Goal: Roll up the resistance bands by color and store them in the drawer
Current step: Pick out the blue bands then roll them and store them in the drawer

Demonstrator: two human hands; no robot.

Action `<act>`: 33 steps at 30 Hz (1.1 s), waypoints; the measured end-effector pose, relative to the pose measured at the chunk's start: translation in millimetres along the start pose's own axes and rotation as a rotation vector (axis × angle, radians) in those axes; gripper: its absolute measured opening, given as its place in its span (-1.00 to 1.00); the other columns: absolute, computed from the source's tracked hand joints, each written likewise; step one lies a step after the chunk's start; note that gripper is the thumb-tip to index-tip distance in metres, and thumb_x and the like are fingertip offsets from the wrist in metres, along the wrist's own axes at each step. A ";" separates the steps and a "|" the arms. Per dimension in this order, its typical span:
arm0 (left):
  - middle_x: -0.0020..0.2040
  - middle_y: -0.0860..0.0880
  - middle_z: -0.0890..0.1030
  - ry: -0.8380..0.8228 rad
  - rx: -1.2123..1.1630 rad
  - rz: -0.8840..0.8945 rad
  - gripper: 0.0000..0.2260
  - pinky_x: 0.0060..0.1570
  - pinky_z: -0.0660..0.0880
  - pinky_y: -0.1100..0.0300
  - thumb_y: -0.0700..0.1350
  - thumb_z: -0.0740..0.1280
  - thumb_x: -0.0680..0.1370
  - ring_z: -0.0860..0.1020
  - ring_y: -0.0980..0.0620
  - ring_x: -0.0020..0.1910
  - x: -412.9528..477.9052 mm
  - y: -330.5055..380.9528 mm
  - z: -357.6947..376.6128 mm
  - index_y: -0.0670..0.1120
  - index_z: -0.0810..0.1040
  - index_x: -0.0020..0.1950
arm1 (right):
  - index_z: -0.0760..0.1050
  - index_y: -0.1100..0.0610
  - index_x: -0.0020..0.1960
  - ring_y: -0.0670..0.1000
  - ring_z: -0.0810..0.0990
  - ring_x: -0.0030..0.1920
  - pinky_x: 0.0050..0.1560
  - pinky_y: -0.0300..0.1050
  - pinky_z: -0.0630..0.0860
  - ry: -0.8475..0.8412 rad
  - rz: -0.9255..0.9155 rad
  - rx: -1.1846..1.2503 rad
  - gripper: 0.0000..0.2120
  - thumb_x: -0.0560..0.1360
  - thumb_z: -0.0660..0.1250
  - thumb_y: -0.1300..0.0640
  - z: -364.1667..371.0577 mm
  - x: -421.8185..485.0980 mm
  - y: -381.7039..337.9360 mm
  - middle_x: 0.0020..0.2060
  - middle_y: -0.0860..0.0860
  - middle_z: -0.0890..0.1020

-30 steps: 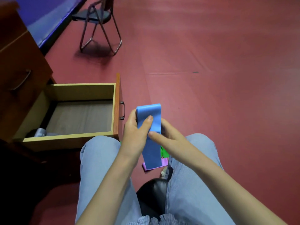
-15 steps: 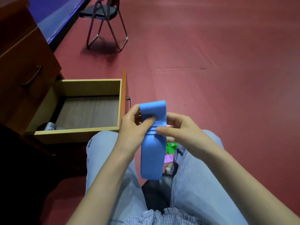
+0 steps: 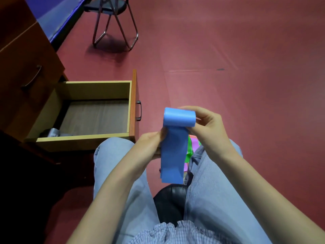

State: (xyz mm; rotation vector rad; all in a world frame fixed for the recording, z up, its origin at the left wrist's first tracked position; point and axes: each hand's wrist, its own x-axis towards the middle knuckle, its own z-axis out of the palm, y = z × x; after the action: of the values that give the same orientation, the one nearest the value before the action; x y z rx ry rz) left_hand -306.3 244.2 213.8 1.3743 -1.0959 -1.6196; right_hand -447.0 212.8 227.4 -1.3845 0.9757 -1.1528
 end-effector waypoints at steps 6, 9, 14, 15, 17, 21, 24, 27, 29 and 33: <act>-0.20 -0.06 0.59 0.079 -0.055 -0.024 -0.74 -0.19 0.46 0.16 -0.03 0.14 0.58 0.54 -0.01 -0.21 2.2 3.6 0.7 -0.12 0.57 -0.04 | 0.56 0.01 -0.04 -0.24 0.56 -0.10 -0.09 -0.42 0.46 -0.082 -0.100 -0.204 -0.66 0.36 0.30 0.41 -0.4 -3.4 8.2 -0.14 -0.13 0.59; -0.22 -0.02 0.67 0.058 -0.222 -0.074 -0.59 -0.06 0.50 0.13 0.13 0.03 0.58 0.62 0.04 -0.20 2.0 1.6 1.4 -0.04 0.59 -0.12 | 0.54 0.04 0.03 -0.26 0.52 -0.03 -0.07 -0.45 0.43 -0.107 -0.092 -0.265 -0.64 0.39 0.27 0.44 -0.3 -6.1 12.1 -0.05 -0.11 0.54; -0.20 -0.02 0.62 0.050 -0.070 0.046 -0.80 -0.22 0.48 0.28 -0.01 0.20 0.55 0.57 0.07 -0.22 -1.6 -4.3 2.1 -0.08 0.56 -0.08 | 0.45 -0.07 0.14 -0.36 0.47 0.04 0.03 -0.46 0.39 -0.168 -0.039 -0.319 -0.48 0.46 0.11 0.50 -0.4 -8.6 13.6 0.11 -0.06 0.50; -0.26 0.02 0.61 0.074 -0.058 0.075 -0.83 -0.28 0.47 0.32 -0.05 0.21 0.54 0.56 0.12 -0.29 -0.9 -4.3 1.1 -0.08 0.55 -0.13 | 0.42 -0.11 0.14 -0.34 0.49 0.03 0.04 -0.42 0.42 -0.136 -0.009 -0.247 -0.48 0.49 0.09 0.48 0.5 -9.5 13.8 0.09 -0.08 0.51; -0.39 0.11 0.60 0.134 -0.037 0.127 -0.84 -0.37 0.45 0.38 -0.08 0.23 0.54 0.54 0.20 -0.41 1.0 -3.3 -1.3 -0.06 0.53 -0.20 | 0.36 -0.06 0.20 -0.29 0.55 -0.09 -0.03 -0.37 0.50 -0.045 0.092 -0.029 -0.61 0.54 0.10 0.36 1.8 -11.2 13.5 0.02 -0.08 0.53; -0.35 0.11 0.60 0.195 0.022 0.231 -0.88 -0.40 0.44 0.40 -0.08 0.25 0.53 0.52 0.24 -0.42 2.2 0.7 -2.7 -0.01 0.52 -0.18 | 0.45 0.11 0.11 -0.12 0.60 -0.28 -0.26 -0.31 0.57 -0.136 0.356 0.052 -0.82 0.55 0.16 0.15 4.4 -14.9 8.3 -0.16 0.03 0.59; -0.24 0.03 0.60 0.194 0.001 0.238 -0.90 -0.28 0.48 0.32 -0.10 0.24 0.54 0.55 0.15 -0.30 1.0 3.0 -0.9 -0.02 0.53 -0.12 | 0.50 0.12 0.00 -0.16 0.60 -0.36 -0.33 -0.32 0.55 -0.182 0.346 0.010 -0.86 0.48 0.26 0.29 7.6 -16.6 5.7 -0.22 0.01 0.58; -0.09 -0.08 0.63 0.143 -0.048 0.197 -0.87 -0.06 0.55 0.14 -0.08 0.22 0.54 0.59 0.00 -0.12 -0.5 4.6 -1.0 -0.06 0.54 -0.02 | 0.50 0.18 -0.01 -0.16 0.58 -0.41 -0.39 -0.34 0.51 -0.139 0.313 0.050 -0.82 0.45 0.27 0.39 6.4 -15.4 5.2 -0.28 0.02 0.56; 0.03 -0.13 0.63 0.094 -0.083 0.150 -0.80 0.09 0.52 0.03 -0.02 0.20 0.54 0.60 -0.04 -0.02 -0.8 2.6 -3.1 -0.06 0.53 0.05 | 0.50 0.19 0.00 -0.18 0.59 -0.38 -0.37 -0.35 0.51 -0.128 0.294 0.060 -0.81 0.45 0.26 0.40 5.7 -14.7 4.9 -0.24 0.03 0.58; 0.00 -0.11 0.43 -0.023 -0.125 -0.040 -0.56 0.05 0.40 0.07 0.24 0.03 0.52 0.38 -0.11 -0.04 0.6 -6.1 -10.1 0.01 0.58 0.04 | 0.51 0.08 -0.08 -0.19 0.60 -0.33 -0.28 -0.31 0.57 -0.058 0.210 0.061 -0.75 0.45 0.26 0.41 3.5 -12.5 8.2 -0.20 -0.02 0.60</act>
State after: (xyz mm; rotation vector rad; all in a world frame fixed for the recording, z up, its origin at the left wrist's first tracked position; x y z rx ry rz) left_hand -296.6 244.5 207.2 1.3066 -0.9684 -1.7070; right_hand -445.9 224.5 217.6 -1.2291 1.0103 -0.9723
